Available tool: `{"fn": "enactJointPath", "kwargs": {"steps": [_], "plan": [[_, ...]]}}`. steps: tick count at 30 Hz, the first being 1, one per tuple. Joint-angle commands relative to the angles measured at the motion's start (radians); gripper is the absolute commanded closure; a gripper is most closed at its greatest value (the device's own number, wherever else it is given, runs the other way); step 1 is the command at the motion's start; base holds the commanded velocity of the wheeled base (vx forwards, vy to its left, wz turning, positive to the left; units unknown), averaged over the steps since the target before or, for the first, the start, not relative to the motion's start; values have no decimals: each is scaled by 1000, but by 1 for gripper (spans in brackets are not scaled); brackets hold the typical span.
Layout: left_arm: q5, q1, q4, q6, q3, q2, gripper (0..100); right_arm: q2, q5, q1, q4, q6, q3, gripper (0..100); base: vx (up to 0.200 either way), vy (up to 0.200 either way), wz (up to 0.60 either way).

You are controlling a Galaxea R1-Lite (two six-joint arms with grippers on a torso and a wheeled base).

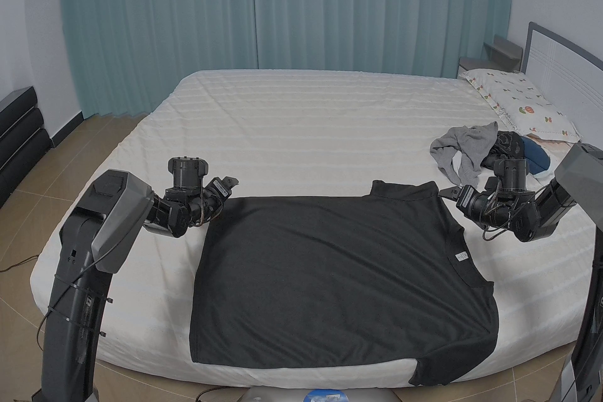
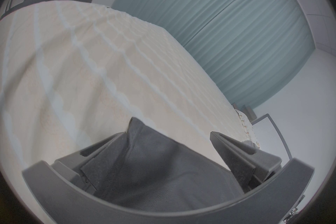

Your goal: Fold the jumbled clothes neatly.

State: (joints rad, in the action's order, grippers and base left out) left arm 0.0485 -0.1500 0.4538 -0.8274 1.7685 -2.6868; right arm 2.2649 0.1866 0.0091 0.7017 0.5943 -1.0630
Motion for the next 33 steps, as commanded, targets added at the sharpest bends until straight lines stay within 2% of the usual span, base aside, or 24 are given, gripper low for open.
{"fn": "enactJointPath", "kwargs": {"steps": [1,6,20,21,29,33], "plan": [[-6,-3,3,1,20,-51,0,25,-1,0,-4,-4,-31,0,0,0,0],[-70,-3,13,-1,23,-51,0,53,-4,-5,-33,-8,-86,0,0,0,0],[-78,-3,62,-6,23,-57,0,183,-6,3,-91,-8,-249,0,0,0,0],[-78,-3,65,-4,23,-57,100,196,-7,3,-91,-8,-261,0,0,0,0],[-84,-3,66,-7,16,-51,100,318,-24,5,-88,2,-400,0,0,0,0],[-119,-5,77,-9,9,-48,100,378,-73,6,-80,2,-486,0,0,0,0]]}}
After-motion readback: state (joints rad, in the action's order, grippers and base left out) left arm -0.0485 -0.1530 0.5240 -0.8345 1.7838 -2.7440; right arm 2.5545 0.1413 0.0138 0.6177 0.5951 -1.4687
